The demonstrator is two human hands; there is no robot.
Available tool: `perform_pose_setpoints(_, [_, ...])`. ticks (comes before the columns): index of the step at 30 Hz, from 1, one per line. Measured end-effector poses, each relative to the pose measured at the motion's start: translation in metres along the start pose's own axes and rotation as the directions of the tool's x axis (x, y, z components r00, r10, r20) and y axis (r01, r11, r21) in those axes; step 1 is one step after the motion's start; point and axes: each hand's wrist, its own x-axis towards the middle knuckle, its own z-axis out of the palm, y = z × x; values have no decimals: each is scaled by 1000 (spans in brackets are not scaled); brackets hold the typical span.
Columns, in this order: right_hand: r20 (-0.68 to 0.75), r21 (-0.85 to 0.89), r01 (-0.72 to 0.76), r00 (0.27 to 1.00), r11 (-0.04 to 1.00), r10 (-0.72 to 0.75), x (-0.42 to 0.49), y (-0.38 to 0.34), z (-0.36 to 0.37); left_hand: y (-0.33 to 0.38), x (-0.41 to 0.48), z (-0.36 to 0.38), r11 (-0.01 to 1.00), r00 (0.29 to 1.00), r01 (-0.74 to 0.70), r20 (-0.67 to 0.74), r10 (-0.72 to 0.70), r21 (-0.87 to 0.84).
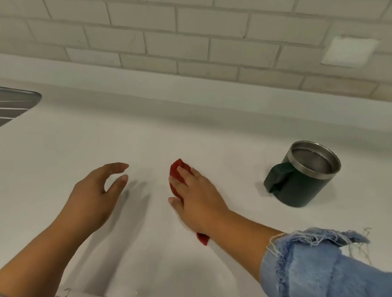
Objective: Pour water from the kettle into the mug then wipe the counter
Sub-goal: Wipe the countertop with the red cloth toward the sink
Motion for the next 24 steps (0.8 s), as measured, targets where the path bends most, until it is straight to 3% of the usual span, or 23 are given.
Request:
perform_pose_setpoints(2, [42,23,235,971,972,-236,-5,-45,8,-6,2,-8,1000,1000,17,-16,-17,4])
perform_pose_setpoints(5, [140,-67,627,776,776,-615,-20,-97,21,-13,3,-18,1000,999,30,-40,-30,6])
perform_pose_setpoints(7, [144,18,712,693,702,-707,-25,-106,21,-17,5,-23,999,998,44,-42,-43,13])
perform_pose_setpoints(11, [54,228,701,684,676,-727,-26,-85,16,-21,4,-24,998,998,65,-25,-66,-7])
perform_pose_setpoints(14, [-13,288,582,797,761,-604,-21,-46,11,-21,2,-20,996,997,72,2,-72,-43])
perform_pose_setpoints(18, [-79,290,163,986,943,-146,-9,22,-6,-10,3,-10,997,996,62,68,-59,-48])
perform_pose_setpoints(21, [-41,466,-98,990,879,133,-13,43,-15,5,2,3,998,991,27,132,-19,-60])
perform_pose_setpoints(24, [-64,688,-138,966,712,250,-17,33,-28,21,1,21,988,972,41,234,-5,-148])
